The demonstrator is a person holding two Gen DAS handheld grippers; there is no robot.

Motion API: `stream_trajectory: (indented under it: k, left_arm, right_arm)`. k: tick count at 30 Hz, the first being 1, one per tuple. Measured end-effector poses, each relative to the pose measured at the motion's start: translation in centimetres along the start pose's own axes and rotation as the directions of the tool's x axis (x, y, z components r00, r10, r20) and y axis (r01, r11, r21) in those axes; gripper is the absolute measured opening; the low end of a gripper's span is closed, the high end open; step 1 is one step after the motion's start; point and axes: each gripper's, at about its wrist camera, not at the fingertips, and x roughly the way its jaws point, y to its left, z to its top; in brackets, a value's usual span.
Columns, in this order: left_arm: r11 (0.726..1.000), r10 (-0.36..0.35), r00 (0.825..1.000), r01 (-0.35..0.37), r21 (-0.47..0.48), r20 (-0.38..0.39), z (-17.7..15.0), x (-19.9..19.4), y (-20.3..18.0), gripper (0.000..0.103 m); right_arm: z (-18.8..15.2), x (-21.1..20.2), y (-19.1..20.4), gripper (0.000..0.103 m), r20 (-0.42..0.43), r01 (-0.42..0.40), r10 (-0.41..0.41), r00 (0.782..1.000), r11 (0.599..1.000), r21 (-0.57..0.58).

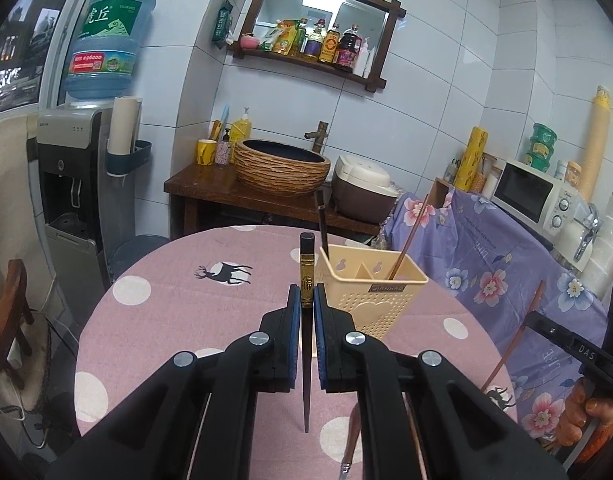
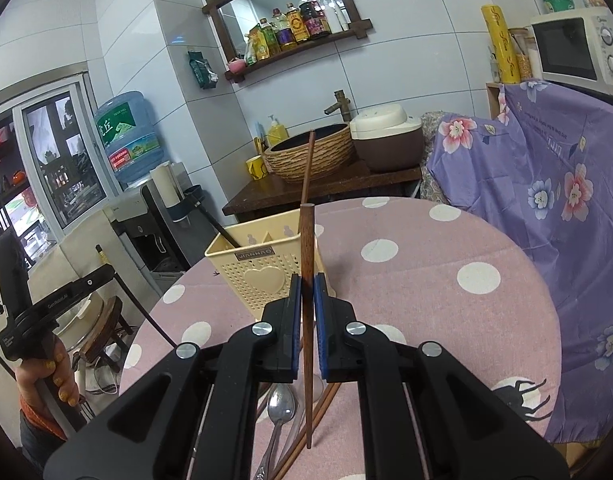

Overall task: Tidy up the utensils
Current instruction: 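Lift both chopsticks and carry them above the beige holder, then drop both chopsticks into the holder and open both tools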

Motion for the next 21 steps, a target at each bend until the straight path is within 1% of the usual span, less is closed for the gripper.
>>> stream_trajectory:
  k: [4, 8, 11, 14, 18, 21]
  left_arm:
    - [0.999, -0.039, 0.999, 0.039, 0.004, 0.011, 2.7, -0.1, -0.9, 0.008]
    - [0.997, -0.069, 0.996, 0.068, 0.022, 0.062, 7.3, -0.2, -2.8, 0.008]
    - [0.998, -0.063, 0.992, 0.06, 0.031, 0.11, 10.4, 0.1, -4.1, 0.008]
    - [0.998, -0.048, 0.987, 0.043, 0.035, 0.154, 12.9, 1.0, -5.3, 0.008]
    - [0.999, -0.012, 0.984, 0.006, 0.035, 0.178, 14.3, 3.4, -6.3, 0.008]
    - [0.999, 0.014, 0.986, -0.019, 0.032, 0.169, 13.6, 5.5, -6.4, 0.008]
  right_arm:
    - [2.8, 0.3, 1.2, 0.007, 0.023, -0.019, 0.02, 1.0, 0.999, -0.035]
    - [7.3, 0.8, 3.3, 0.007, 0.088, 0.0, 0.007, 0.996, 0.997, -0.083]
    - [11.3, 1.4, 4.7, 0.007, 0.15, 0.013, 0.0, 0.989, 0.996, -0.085]
    - [14.7, 2.2, 5.9, 0.007, 0.217, 0.039, -0.02, 0.976, 0.996, -0.085]
    - [16.9, 4.2, 6.7, 0.007, 0.267, 0.079, -0.057, 0.962, 0.994, -0.072]
    - [16.6, 6.6, 6.5, 0.007, 0.254, 0.099, -0.082, 0.964, 0.994, -0.053]
